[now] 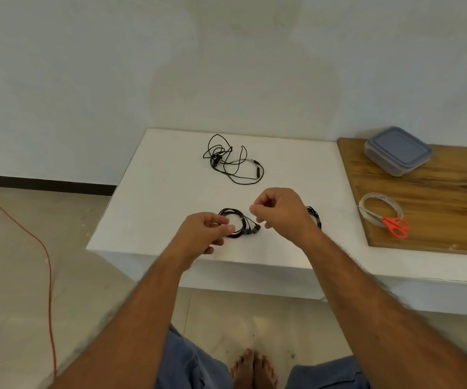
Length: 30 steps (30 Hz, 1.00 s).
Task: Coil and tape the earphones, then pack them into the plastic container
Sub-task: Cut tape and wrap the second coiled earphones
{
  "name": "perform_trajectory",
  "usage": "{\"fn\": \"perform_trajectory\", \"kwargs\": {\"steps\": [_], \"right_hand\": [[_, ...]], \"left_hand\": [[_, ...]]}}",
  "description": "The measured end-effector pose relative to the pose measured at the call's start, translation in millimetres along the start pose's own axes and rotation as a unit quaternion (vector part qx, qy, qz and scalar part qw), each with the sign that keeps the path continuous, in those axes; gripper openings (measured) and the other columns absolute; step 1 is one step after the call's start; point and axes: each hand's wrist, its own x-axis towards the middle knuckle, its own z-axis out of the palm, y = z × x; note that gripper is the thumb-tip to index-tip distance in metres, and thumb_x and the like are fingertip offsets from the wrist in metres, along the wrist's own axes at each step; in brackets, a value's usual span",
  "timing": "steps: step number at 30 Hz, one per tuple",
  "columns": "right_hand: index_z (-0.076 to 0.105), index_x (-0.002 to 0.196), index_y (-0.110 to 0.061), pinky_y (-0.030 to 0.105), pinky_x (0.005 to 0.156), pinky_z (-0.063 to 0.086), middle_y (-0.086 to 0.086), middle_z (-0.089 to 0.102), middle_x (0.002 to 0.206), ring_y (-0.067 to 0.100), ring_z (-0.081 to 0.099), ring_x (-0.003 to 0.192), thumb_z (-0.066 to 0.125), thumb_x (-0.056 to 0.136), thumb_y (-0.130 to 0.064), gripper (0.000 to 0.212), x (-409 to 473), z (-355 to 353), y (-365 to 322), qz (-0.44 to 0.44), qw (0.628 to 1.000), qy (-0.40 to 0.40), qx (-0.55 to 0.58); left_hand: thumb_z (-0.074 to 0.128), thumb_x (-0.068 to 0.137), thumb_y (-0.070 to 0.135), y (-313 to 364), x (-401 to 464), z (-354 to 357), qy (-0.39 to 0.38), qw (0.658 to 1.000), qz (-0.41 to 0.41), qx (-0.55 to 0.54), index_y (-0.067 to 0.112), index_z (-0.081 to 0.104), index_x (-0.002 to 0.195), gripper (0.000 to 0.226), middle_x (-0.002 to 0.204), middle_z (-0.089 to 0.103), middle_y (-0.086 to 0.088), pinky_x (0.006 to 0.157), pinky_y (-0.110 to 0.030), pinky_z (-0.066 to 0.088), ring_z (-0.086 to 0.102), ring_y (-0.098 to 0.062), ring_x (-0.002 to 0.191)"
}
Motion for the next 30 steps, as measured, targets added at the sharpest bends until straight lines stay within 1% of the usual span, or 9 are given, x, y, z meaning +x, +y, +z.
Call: {"fn": "perform_trajectory", "kwargs": {"steps": [3, 7, 9, 11, 15, 21, 24, 26, 30], "right_hand": [[0.067, 0.075, -0.003, 0.04, 0.064, 0.058, 0.007, 0.067, 0.065, 0.029, 0.067, 0.071, 0.068, 0.081, -0.008, 0.008, 4.9, -3.0, 5.1, 0.005, 1.0, 0.0, 0.009], [0.065, 0.074, -0.005, 0.041, 0.065, 0.058, 0.004, 0.068, 0.065, 0.029, 0.068, 0.071, 0.068, 0.082, -0.008, 0.009, 11.6, -7.8, 7.1, 0.0, 1.0, -0.02, -0.015], [0.065, 0.074, -0.007, 0.043, 0.066, 0.058, 0.006, 0.069, 0.067, 0.028, 0.067, 0.068, 0.068, 0.081, -0.008, 0.008, 13.9, -10.4, 5.8, -0.007, 0.999, -0.029, -0.031], [0.066, 0.072, -0.008, 0.044, 0.066, 0.058, 0.006, 0.069, 0.066, 0.018, 0.062, 0.063, 0.068, 0.079, -0.009, 0.007, 14.4, -13.6, 5.9, -0.013, 0.999, -0.03, -0.04], [0.066, 0.072, -0.011, 0.044, 0.068, 0.058, 0.002, 0.068, 0.067, 0.013, 0.061, 0.064, 0.068, 0.078, -0.011, 0.006, 10.9, -23.5, 11.3, -0.018, 0.998, -0.028, -0.046], [0.066, 0.071, -0.012, 0.046, 0.068, 0.058, 0.006, 0.07, 0.068, 0.029, 0.069, 0.073, 0.069, 0.079, -0.011, 0.009, 2.2, -32.6, 23.0, -0.007, 1.0, -0.021, -0.016], [0.066, 0.072, -0.012, 0.046, 0.068, 0.058, 0.005, 0.07, 0.069, 0.03, 0.069, 0.075, 0.069, 0.079, -0.012, 0.008, 0.0, -33.4, 24.0, -0.003, 1.0, -0.025, -0.009], [0.066, 0.072, -0.012, 0.045, 0.069, 0.058, 0.004, 0.069, 0.07, 0.027, 0.068, 0.072, 0.069, 0.079, -0.012, 0.007, -1.1, -34.1, 22.2, -0.007, 1.0, -0.025, -0.013], [0.067, 0.072, -0.016, 0.035, 0.068, 0.057, -0.005, 0.068, 0.069, 0.008, 0.061, 0.064, 0.071, 0.079, -0.014, 0.008, -5.3, -37.8, 15.9, -0.026, 0.998, -0.035, -0.045]], "left_hand": [[0.075, 0.083, 0.024, -0.2, 15.1, -9.6, 0.005, 0.994, 0.034, 0.107, 0.019, 0.069, 0.1, 0.018, 0.083, 0.07, 0.002, 0.061, -0.024, 0.046, 0.063, -0.008, 0.07], [0.068, 0.088, 0.027, 11.3, 42.7, -8.7, 0.143, 0.93, 0.164, 0.295, 0.025, 0.071, 0.103, 0.015, 0.096, 0.069, 0.012, 0.076, -0.023, 0.043, 0.06, -0.007, 0.086], [0.065, 0.09, 0.026, 20.2, 58.8, -2.6, 0.119, 0.899, 0.211, 0.365, 0.026, 0.069, 0.113, 0.024, 0.11, 0.067, 0.006, 0.082, -0.027, 0.045, 0.059, -0.012, 0.097], [0.064, 0.091, 0.027, 25.7, 73.5, 4.6, 0.056, 0.863, 0.224, 0.449, 0.027, 0.065, 0.124, 0.032, 0.122, 0.062, 0.002, 0.092, -0.033, 0.046, 0.053, -0.017, 0.115], [0.067, 0.09, 0.028, 26.4, 93.9, 15.4, -0.012, 0.807, 0.208, 0.553, 0.029, 0.065, 0.124, 0.034, 0.12, 0.061, 0.001, 0.091, -0.034, 0.045, 0.047, -0.019, 0.12], [0.068, 0.087, 0.029, 28.7, 103.3, 16.7, -0.03, 0.773, 0.222, 0.594, 0.026, 0.073, 0.103, 0.017, 0.102, 0.063, 0.002, 0.07, -0.031, 0.043, 0.057, -0.018, 0.101], [0.064, 0.09, 0.029, 27.8, 101.7, 18.8, -0.038, 0.767, 0.221, 0.602, 0.022, 0.071, 0.101, 0.014, 0.1, 0.065, 0.003, 0.069, -0.03, 0.042, 0.059, -0.017, 0.097], [0.061, 0.092, 0.027, 27.4, 97.7, 18.8, -0.037, 0.767, 0.221, 0.601, 0.02, 0.07, 0.102, 0.016, 0.102, 0.065, 0.002, 0.072, -0.03, 0.044, 0.059, -0.018, 0.097], [0.058, 0.091, 0.022, 29.9, 86.8, 21.0, -0.03, 0.783, 0.222, 0.58, 0.017, 0.069, 0.101, 0.016, 0.097, 0.068, 0.001, 0.07, -0.027, 0.041, 0.06, -0.018, 0.093]]}}
